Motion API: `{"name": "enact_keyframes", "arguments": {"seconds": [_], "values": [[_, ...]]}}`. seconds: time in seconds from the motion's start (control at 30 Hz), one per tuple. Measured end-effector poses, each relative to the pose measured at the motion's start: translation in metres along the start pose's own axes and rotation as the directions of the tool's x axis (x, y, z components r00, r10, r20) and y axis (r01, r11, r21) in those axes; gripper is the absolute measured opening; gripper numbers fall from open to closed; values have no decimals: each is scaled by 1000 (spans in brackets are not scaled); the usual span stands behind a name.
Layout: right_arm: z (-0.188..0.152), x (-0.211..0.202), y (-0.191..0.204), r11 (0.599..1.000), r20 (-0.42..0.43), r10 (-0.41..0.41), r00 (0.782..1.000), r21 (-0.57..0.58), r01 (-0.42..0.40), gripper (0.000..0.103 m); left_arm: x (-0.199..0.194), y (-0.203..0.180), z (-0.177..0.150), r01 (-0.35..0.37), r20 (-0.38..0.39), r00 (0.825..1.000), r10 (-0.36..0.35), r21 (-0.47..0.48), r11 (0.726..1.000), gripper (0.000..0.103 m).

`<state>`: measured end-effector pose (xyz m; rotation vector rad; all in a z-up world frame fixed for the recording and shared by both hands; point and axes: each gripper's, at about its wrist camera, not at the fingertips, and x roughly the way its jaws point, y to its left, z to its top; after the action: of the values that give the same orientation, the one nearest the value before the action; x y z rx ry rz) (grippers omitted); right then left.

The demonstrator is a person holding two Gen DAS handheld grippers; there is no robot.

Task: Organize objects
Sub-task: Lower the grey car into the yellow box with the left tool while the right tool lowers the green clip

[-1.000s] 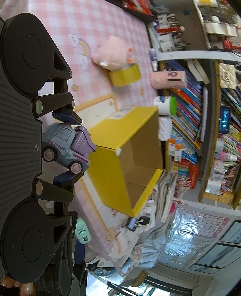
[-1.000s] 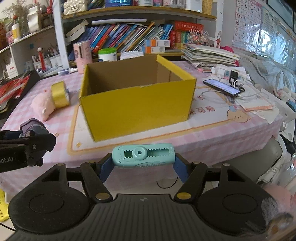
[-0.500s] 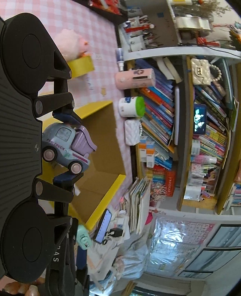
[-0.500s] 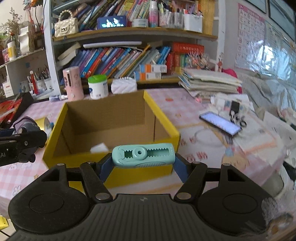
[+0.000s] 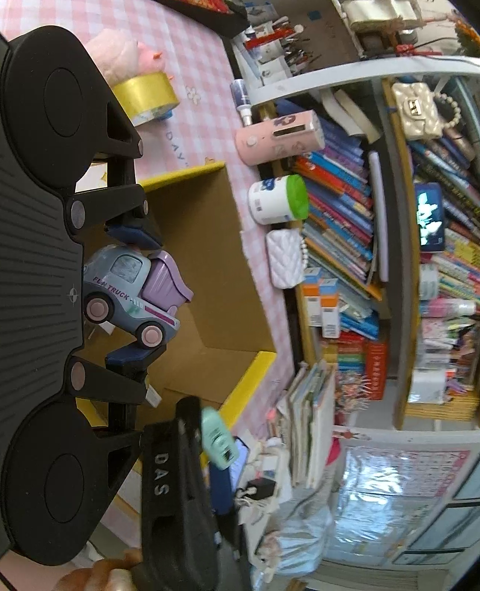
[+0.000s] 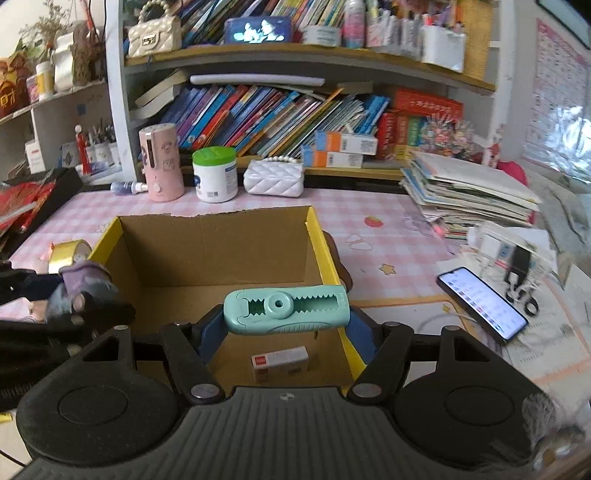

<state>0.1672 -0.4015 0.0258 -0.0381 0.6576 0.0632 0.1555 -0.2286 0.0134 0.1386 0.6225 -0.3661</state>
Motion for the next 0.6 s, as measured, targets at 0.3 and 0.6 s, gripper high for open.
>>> {"name": "enact_keyframes", "arguments": {"seconds": [0.3,0.6], "values": [[8,42,7,990,-74,63,995,-120,-72,67,28,-7,-4,-11,-68,998,11,12,1000,52],[11,73,13,973,-136,91,986,-197,-117,67,41,-8,-7,-26,-105,994,29,25,999,52]]}}
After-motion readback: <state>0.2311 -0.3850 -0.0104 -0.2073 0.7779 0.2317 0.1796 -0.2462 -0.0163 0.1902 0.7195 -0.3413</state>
